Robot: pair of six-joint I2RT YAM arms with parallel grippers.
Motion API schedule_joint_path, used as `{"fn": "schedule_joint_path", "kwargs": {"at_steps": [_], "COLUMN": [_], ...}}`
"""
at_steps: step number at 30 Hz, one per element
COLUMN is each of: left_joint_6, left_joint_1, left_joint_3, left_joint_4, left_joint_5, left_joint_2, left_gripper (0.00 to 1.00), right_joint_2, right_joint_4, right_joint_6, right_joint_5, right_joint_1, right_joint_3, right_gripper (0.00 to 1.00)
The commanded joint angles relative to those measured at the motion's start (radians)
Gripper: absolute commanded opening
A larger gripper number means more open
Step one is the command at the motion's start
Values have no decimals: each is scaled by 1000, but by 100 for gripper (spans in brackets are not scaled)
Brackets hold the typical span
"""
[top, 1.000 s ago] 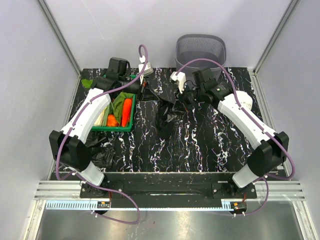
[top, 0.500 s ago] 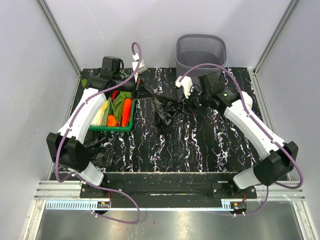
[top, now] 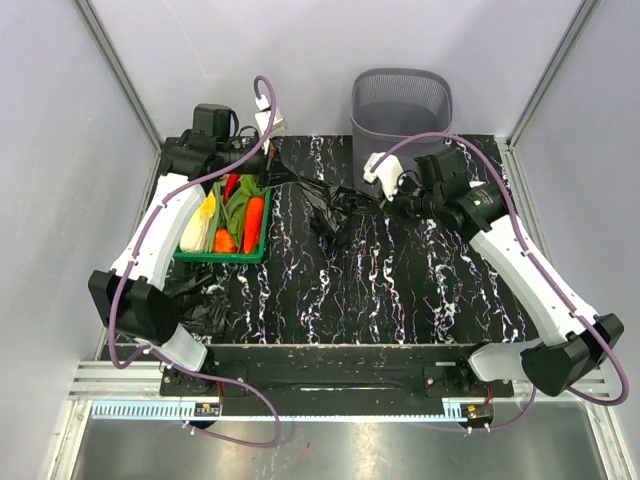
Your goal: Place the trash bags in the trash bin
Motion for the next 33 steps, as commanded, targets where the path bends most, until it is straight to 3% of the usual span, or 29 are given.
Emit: {"fn": "schedule_joint_path", "kwargs": {"at_steps": [1,18,26,30,32,33], "left_joint_6": [16,48,45,24,-8,-33], "left_joint_1": [17,86,138,155,155,154], "left_joint_3": [54,80,73,73,57,47], "left_joint_4": [30,8,25,28,49,72], "left_joint_5": [-73,-160,-130,-81,-11,29], "left_joint_2": [-11,6,-3,-5,-11,-16], "left_gripper": [0,0,0,0,0,0], "right_joint_2": [-43,-48,-57,-45,-22,-8], "right_joint_4": [-46,-60,-50,-49,-40,-35], "right_joint_6": [-72,-273,-333,-288,-200,-139], "right_joint_5": [117,334,390,332,245,170], "right_joint_1": [-23,-151,-217,-238,-238,-238], "right_joint_3": [23,70,77,95,116,127], "right_gripper": [0,0,0,0,0,5]}}
